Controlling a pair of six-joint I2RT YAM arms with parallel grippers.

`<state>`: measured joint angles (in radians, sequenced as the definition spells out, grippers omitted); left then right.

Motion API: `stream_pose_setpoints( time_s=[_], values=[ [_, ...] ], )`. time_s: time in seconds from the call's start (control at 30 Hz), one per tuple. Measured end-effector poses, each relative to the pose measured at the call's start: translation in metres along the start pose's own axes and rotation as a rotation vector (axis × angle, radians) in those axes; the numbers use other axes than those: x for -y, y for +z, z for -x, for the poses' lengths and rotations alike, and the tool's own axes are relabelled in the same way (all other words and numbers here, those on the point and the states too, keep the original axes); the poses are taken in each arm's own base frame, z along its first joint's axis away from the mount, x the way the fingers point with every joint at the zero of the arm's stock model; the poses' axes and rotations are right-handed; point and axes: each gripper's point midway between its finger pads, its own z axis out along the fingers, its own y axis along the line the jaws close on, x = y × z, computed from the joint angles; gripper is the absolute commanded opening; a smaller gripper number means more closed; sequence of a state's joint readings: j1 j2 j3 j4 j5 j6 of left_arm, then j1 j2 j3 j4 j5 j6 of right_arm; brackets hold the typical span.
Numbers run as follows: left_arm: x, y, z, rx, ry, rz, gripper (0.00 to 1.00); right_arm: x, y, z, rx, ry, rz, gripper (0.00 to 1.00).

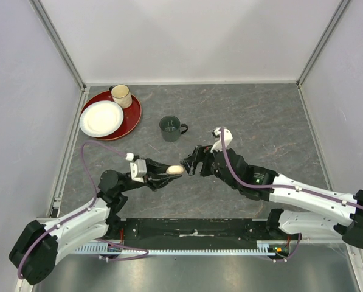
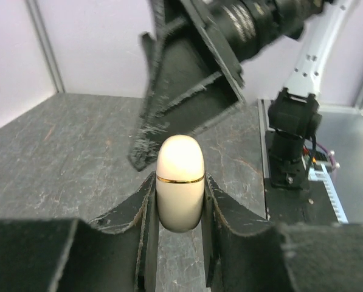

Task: Insert the wireless bluetooth earbuds into the charging case
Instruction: Close the charging case, then place the charging case at the center of the board.

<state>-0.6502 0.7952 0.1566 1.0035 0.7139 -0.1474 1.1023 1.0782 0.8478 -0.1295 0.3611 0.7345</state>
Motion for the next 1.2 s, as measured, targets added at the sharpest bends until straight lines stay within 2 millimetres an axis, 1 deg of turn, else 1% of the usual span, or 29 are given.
stream_pose_setpoints(
  time_s=[0.07, 0.13, 0.17, 0.2, 0.23, 0.3, 0.37, 0.47, 0.57, 0.6, 0.7, 0.9, 0.97, 1.07, 1.2],
  values=[
    [-0.009, 0.003, -0.001, -0.007, -0.052, 0.051, 0.02, 0.016, -0.003, -0.002, 0.023, 0.029, -0.057, 0.91],
    [-0.020, 0.008, -0.002, -0.024, -0.111, 0.098, 0.02, 0.037, -0.009, -0.004, 0.057, 0.059, -0.129, 0.91],
    [-0.026, 0.012, -0.005, -0.048, -0.152, 0.121, 0.02, 0.045, -0.012, -0.004, 0.072, 0.070, -0.154, 0.91],
    [-0.032, 0.016, -0.007, -0.072, -0.192, 0.140, 0.02, 0.058, -0.018, -0.004, 0.099, 0.086, -0.193, 0.91],
    [-0.039, 0.021, -0.011, -0.097, -0.234, 0.163, 0.02, 0.065, -0.022, -0.003, 0.117, 0.097, -0.212, 0.91],
    [-0.051, 0.028, -0.020, -0.142, -0.330, 0.216, 0.02, 0.078, -0.032, 0.003, 0.169, 0.128, -0.246, 0.91],
    [-0.058, 0.032, -0.037, -0.185, -0.435, 0.259, 0.02, 0.086, -0.043, 0.011, 0.217, 0.161, -0.260, 0.91],
    [-0.059, 0.030, -0.079, -0.276, -0.614, 0.308, 0.02, 0.093, -0.055, 0.020, 0.274, 0.203, -0.271, 0.91],
    [-0.055, 0.022, -0.128, -0.387, -0.818, 0.376, 0.02, 0.101, -0.064, 0.025, 0.314, 0.228, -0.286, 0.91],
    [-0.053, 0.019, -0.142, -0.415, -0.877, 0.397, 0.02, 0.104, -0.066, 0.026, 0.321, 0.232, -0.291, 0.91],
    [-0.048, 0.015, -0.170, -0.461, -1.014, 0.448, 0.02, 0.110, -0.072, 0.027, 0.337, 0.236, -0.307, 0.91],
    [-0.043, 0.015, -0.200, -0.477, -1.158, 0.518, 0.03, 0.117, -0.079, 0.030, 0.364, 0.245, -0.324, 0.91],
    [-0.040, 0.015, -0.211, -0.482, -1.207, 0.537, 0.06, 0.119, -0.080, 0.030, 0.369, 0.243, -0.331, 0.91],
    [-0.037, 0.012, -0.226, -0.495, -1.261, 0.573, 0.08, 0.122, -0.081, 0.030, 0.372, 0.238, -0.342, 0.91],
    [-0.038, 0.016, -0.229, -0.477, -1.292, 0.581, 0.14, 0.124, -0.082, 0.031, 0.378, 0.234, -0.354, 0.91]
  ],
)
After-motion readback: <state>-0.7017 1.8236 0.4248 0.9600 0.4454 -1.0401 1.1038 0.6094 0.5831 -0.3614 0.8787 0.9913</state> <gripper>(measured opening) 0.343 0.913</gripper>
